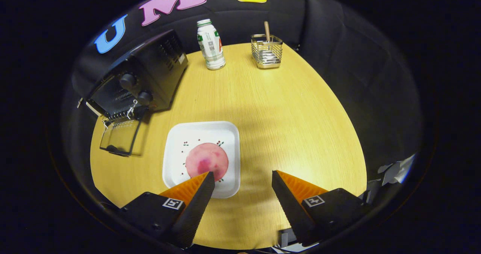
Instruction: Open the toaster oven, put the food inside, and close the toaster oven door.
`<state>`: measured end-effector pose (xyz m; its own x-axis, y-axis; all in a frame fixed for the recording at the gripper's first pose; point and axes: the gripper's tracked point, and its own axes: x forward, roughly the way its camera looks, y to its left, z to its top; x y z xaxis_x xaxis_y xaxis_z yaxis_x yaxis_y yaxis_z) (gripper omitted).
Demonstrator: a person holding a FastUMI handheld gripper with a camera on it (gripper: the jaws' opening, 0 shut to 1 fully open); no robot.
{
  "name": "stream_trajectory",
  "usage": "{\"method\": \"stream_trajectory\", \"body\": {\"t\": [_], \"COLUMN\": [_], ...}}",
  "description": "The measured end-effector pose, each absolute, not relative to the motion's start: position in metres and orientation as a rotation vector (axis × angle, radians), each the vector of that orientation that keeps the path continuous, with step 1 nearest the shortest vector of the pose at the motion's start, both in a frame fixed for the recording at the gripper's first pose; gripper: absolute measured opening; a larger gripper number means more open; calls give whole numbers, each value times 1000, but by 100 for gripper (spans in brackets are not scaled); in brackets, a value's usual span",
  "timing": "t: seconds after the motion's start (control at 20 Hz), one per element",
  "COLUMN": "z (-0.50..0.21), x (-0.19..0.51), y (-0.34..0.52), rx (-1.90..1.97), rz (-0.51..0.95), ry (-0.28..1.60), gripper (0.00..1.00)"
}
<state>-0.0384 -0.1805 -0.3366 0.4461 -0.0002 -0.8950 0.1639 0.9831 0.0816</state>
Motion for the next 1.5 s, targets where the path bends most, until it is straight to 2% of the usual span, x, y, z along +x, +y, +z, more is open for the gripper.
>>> {"method": "stream_trajectory", "body": {"t": [0.2,0.3,0.35,0.45,0.5,0.55,0.65,0.75,0.8,0.9,1.0,1.25,1.5], "z": [-364,-371,-373,-370,-375,-374,-375,-377,-378,-374,-375,-374,-365], "x": [-37,-41,-41,-37,-35,-34,-31,-33,-32,-37,-38,-48,-66], "y": [-180,-179,-180,-183,-183,-182,-178,-175,-174,-170,-166,-156,-133], "rx": [174,171,166,165,172,185,224,230,237,260,314,485,754], "rz": [-80,-72,-78,-94,-97,-100,-100,-75,-69,-50,-50,-104,-116], "ry": [1197,1232,1246,1241,1249,1255,1278,1300,1307,1313,1326,1343,1268], "gripper": [100,94,82,66,64,57,29,21,12,11,6,5,5]}}
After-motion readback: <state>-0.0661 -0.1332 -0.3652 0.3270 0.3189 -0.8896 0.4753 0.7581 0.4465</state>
